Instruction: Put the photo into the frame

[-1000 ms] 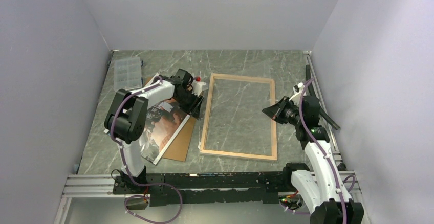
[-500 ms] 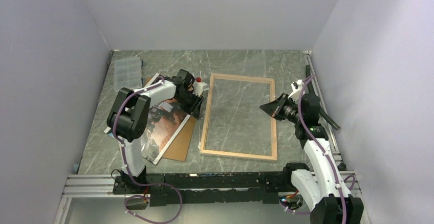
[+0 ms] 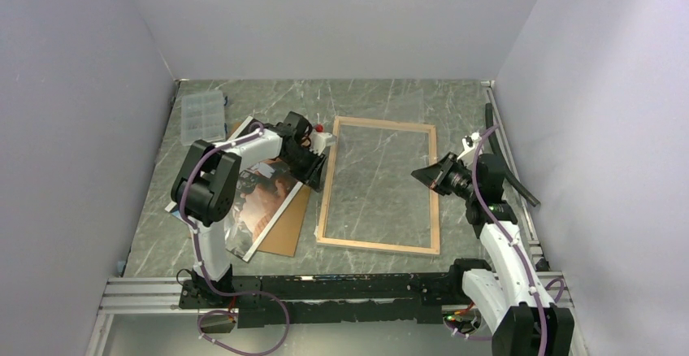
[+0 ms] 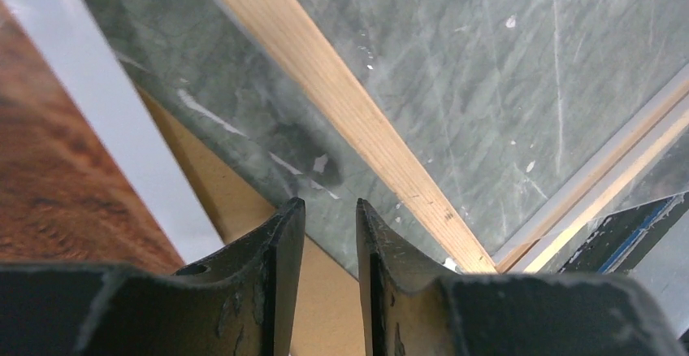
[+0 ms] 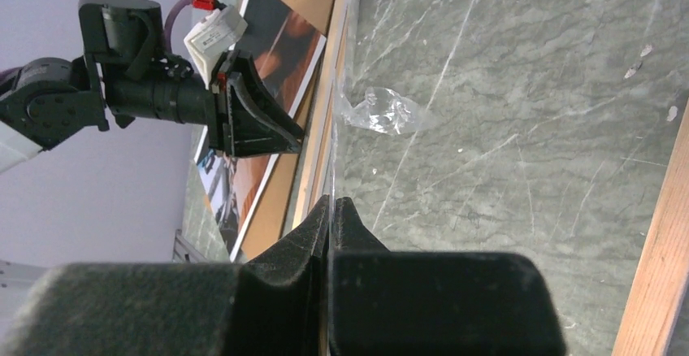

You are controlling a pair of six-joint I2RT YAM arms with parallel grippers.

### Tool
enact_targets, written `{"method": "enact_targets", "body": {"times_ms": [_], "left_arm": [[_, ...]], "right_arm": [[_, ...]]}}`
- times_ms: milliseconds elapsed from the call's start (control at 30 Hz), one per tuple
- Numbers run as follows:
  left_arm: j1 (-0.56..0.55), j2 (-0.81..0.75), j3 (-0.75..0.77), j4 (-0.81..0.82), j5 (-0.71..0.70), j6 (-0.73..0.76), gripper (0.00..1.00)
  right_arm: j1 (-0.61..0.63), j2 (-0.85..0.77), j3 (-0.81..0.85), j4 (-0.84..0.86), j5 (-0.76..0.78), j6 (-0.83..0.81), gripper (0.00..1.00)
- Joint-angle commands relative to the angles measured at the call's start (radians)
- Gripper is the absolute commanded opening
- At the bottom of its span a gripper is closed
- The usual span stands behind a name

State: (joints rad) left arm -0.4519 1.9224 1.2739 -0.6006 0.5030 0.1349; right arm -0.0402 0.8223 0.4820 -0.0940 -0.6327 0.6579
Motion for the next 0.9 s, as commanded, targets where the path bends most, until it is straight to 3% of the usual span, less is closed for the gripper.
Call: {"method": "enact_targets", "body": {"times_ms": [0, 467, 867], "left_arm": [[-0.028, 0.0, -0.026, 0.036, 0.048, -0.007, 0.35], [-0.05, 0.022, -0.061, 0.051, 0.077, -0.012, 0.27], [-0.05, 0.024, -0.072, 0.06, 0.079, -0.015, 0.23]], "right_arm": [[-0.002, -0.016, -0.011, 0.09, -0.011, 0.054, 0.0], [0.0, -0.06, -0.064, 0.197, -0.037, 0.244, 0.0], [0.004, -0.136, -0.079, 0.147, -0.027, 0.278, 0.0]]}}
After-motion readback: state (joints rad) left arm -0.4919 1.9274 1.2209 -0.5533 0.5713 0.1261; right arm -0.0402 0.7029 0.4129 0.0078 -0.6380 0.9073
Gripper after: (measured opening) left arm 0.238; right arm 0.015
